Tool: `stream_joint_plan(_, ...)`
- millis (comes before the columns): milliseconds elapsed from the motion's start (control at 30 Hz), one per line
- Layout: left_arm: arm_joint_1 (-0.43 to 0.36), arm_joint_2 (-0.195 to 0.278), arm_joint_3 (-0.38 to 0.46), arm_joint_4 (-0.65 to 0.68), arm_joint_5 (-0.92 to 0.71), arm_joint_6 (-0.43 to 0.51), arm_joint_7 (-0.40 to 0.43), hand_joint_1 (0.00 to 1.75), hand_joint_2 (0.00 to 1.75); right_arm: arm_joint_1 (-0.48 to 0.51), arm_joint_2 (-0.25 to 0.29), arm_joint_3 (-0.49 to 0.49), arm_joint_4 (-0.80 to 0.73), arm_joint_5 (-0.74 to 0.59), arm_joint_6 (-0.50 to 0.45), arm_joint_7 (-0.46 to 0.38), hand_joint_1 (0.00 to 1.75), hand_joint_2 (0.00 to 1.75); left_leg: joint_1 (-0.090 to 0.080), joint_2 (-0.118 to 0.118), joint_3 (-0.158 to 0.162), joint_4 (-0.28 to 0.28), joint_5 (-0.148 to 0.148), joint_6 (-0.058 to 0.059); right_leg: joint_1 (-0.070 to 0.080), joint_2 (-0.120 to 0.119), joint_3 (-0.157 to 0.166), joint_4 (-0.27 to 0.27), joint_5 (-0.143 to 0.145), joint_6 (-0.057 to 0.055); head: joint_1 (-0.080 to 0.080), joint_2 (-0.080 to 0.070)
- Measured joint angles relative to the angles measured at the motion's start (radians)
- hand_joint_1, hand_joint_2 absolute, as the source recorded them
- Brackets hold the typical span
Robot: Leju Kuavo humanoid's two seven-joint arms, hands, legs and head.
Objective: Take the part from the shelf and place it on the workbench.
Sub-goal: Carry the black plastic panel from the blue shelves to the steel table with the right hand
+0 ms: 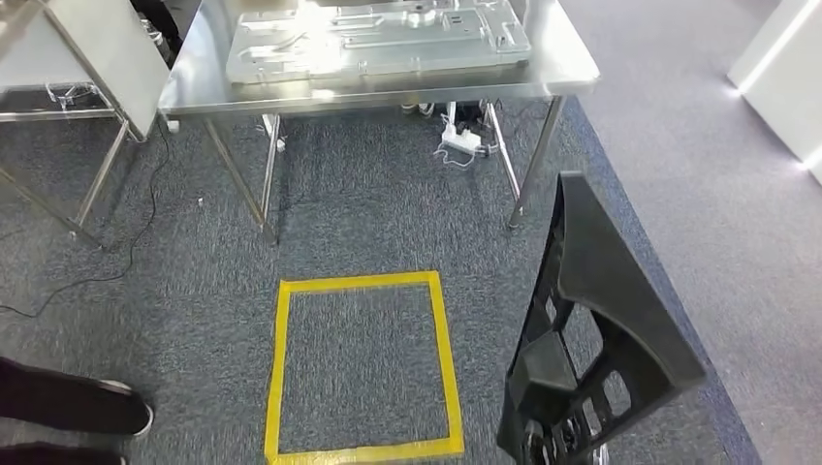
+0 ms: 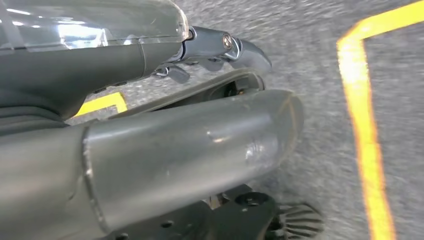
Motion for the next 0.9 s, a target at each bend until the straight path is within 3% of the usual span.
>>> stream_joint_plan(33,0.0,0.0,0.001,0.0,0.0,0.0,0.0,0.0,0.0,0.0,0.0,0.001,0.001,0.0,0.0,0.0,1.75,1.75,0.001,0.0,-0.054,0.068,-0.005,-0.001,-0.001,0.001,0.025,-0.014,-0.011,-0.004,0.0,0.0)
stream_joint_plan(67,0.001,0.0,0.001,0.0,0.0,0.0,0.0,0.0,0.0,0.0,-0.001,0.003,0.002,0.0,0.0,0.0,1.75,1.75,0.001,0.0,-0.104,0.113,-0.038,-0.003,-0.001,0.003,0.05,-0.024,-0.024,-0.006,-0.001,0.0)
stream_joint_plan(100,0.003,0.0,0.002,0.0,0.0,0.0,0.002,0.0,0.0,0.0,-0.001,0.004,0.002,0.0,0.0,0.0,1.75,1.75,0.002,-0.001,-0.145,0.134,-0.089,-0.004,0.0,0.006,0.076,-0.032,-0.037,-0.007,-0.001,0.0)
stream_joint_plan(167,0.01,0.0,0.005,0.0,0.0,-0.001,0.004,0.0,0.0,0.0,-0.001,0.005,0.005,0.0,-0.005,0.0,1.75,1.75,0.0,-0.001,-0.2,0.114,-0.18,0.0,0.004,0.014,0.123,-0.039,-0.068,-0.007,-0.001,0.0)
stream_joint_plan(200,0.012,0.0,0.006,0.0,0.0,-0.001,0.006,0.0,0.0,0.0,-0.001,0.006,0.006,0.0,-0.008,0.0,1.75,1.75,-0.002,-0.001,-0.216,0.081,-0.185,0.006,0.006,0.017,0.145,-0.04,-0.085,-0.007,-0.001,0.0)
stream_joint_plan(233,0.016,0.001,0.008,0.0,0.0,0.0,0.006,0.0,0.0,0.001,-0.001,0.006,0.007,0.0,-0.011,0.0,1.75,1.75,-0.006,-0.001,-0.228,0.034,-0.144,0.015,0.009,0.018,0.165,-0.041,-0.102,-0.007,-0.001,0.0)
stream_joint_plan(300,0.021,0.005,0.013,0.0,-0.002,-0.001,0.008,0.0,0.0,0.0,-0.002,0.008,0.011,0.0,-0.016,0.0,1.75,1.75,-0.019,-0.006,-0.24,-0.055,0.026,0.038,0.013,0.022,0.198,-0.039,-0.136,-0.002,0.0,0.0)
stream_joint_plan(333,0.022,0.008,0.015,0.0,-0.004,-0.001,0.008,0.0,0.0,0.0,-0.002,0.009,0.013,0.0,-0.019,0.001,1.75,1.75,-0.025,-0.008,-0.238,-0.081,0.094,0.047,0.013,0.025,0.211,-0.042,-0.15,0.004,0.0,0.0)
stream_joint_plan(367,0.022,0.01,0.016,0.0,-0.005,-0.001,0.008,0.0,0.0,0.0,-0.003,0.01,0.015,0.0,-0.024,0.001,1.75,1.75,-0.029,-0.011,-0.23,-0.095,0.128,0.052,0.013,0.026,0.223,-0.041,-0.157,0.01,0.0,0.0)
stream_joint_plan(400,0.02,0.009,0.016,0.0,-0.006,-0.001,0.009,0.0,0.0,-0.001,-0.004,0.012,0.015,0.0,-0.028,0.002,1.75,1.75,-0.03,-0.011,-0.216,-0.103,0.123,0.056,0.013,0.027,0.228,-0.032,-0.153,0.017,-0.001,0.0)
stream_joint_plan(467,0.015,0.008,0.017,0.0,-0.007,-0.001,0.008,0.0,0.0,-0.003,-0.006,0.014,0.016,0.0,-0.037,0.003,1.75,1.75,-0.025,-0.012,-0.182,-0.126,0.11,0.067,0.012,0.019,0.199,0.047,-0.117,0.029,0.0,0.0)
stream_joint_plan(500,0.013,0.008,0.017,0.0,-0.007,-0.001,0.008,0.0,0.0,-0.006,-0.007,0.015,0.016,0.0,-0.041,0.003,1.75,1.75,-0.022,-0.013,-0.164,-0.137,0.103,0.072,0.011,0.016,0.163,0.108,-0.103,0.035,0.0,0.0)
stream_joint_plan(533,0.012,0.008,0.017,0.0,-0.008,-0.002,0.008,0.0,0.0,-0.006,-0.008,0.016,0.017,0.0,-0.044,0.003,1.75,1.75,-0.019,-0.013,-0.146,-0.146,0.094,0.075,0.009,0.013,0.119,0.169,-0.108,0.04,0.0,0.0)
stream_joint_plan(567,0.012,0.008,0.018,0.0,-0.008,-0.002,0.008,0.0,0.0,-0.006,-0.01,0.017,0.017,0.0,-0.047,0.004,1.75,1.75,-0.017,-0.013,-0.13,-0.151,0.083,0.076,0.007,0.011,0.077,0.217,-0.133,0.044,0.0,0.0)
stream_joint_plan(633,0.013,0.008,0.018,0.0,-0.008,-0.002,0.009,0.0,0.0,-0.005,-0.012,0.017,0.019,0.0,-0.049,0.005,1.75,1.75,-0.011,-0.014,-0.095,-0.155,0.057,0.073,0.0,0.009,0.009,0.255,-0.222,0.053,0.0,0.0)
stream_joint_plan(667,0.014,0.008,0.019,0.0,-0.008,-0.002,0.009,0.0,0.0,-0.005,-0.013,0.018,0.019,0.0,-0.049,0.006,1.75,1.75,-0.008,-0.016,-0.075,-0.156,0.041,0.069,-0.003,0.008,-0.014,0.246,-0.255,0.057,0.0,0.0)
stream_joint_plan(700,0.016,0.008,0.019,0.0,-0.008,-0.002,0.009,0.0,0.0,-0.005,-0.014,0.018,0.02,0.0,-0.049,0.007,1.75,1.75,-0.004,-0.017,-0.053,-0.156,0.024,0.064,-0.007,0.006,-0.028,0.218,-0.262,0.062,0.0,0.0)
stream_joint_plan(733,0.017,0.007,0.019,0.0,-0.008,-0.002,0.009,0.0,0.0,-0.005,-0.015,0.018,0.02,0.0,-0.05,0.008,1.75,1.75,-0.001,-0.018,-0.032,-0.156,0.005,0.059,-0.01,0.004,-0.034,0.173,-0.234,0.066,0.0,0.0)
stream_joint_plan(767,0.018,0.006,0.019,0.0,-0.008,-0.002,0.009,0.0,0.0,-0.004,-0.016,0.018,0.021,0.0,-0.051,0.009,1.75,1.75,0.001,-0.018,-0.01,-0.155,-0.013,0.054,-0.013,0.001,-0.038,0.122,-0.164,0.069,0.001,0.0)
stream_joint_plan(833,0.018,0.004,0.021,0.0,-0.008,-0.003,0.01,0.0,0.0,-0.004,-0.018,0.019,0.025,0.0,-0.054,0.012,1.75,1.75,0.001,-0.019,0.02,-0.156,-0.047,0.039,-0.011,-0.006,-0.038,0.054,-0.033,0.061,0.001,0.0)
stream_joint_plan(867,0.016,0.004,0.023,0.0,-0.009,-0.003,0.01,0.0,0.0,-0.004,-0.019,0.021,0.026,0.0,-0.057,0.013,1.75,1.75,0.001,-0.018,0.034,-0.158,-0.057,0.03,-0.009,-0.006,-0.036,0.041,0.002,0.051,0.0,0.0)
stream_joint_plan(900,0.013,0.004,0.023,0.0,-0.009,-0.003,0.01,0.0,0.0,-0.004,-0.02,0.023,0.027,0.0,-0.061,0.015,1.75,1.75,0.001,-0.017,0.04,-0.155,-0.056,0.022,-0.006,-0.004,-0.029,0.038,0.0,0.04,0.0,0.0)
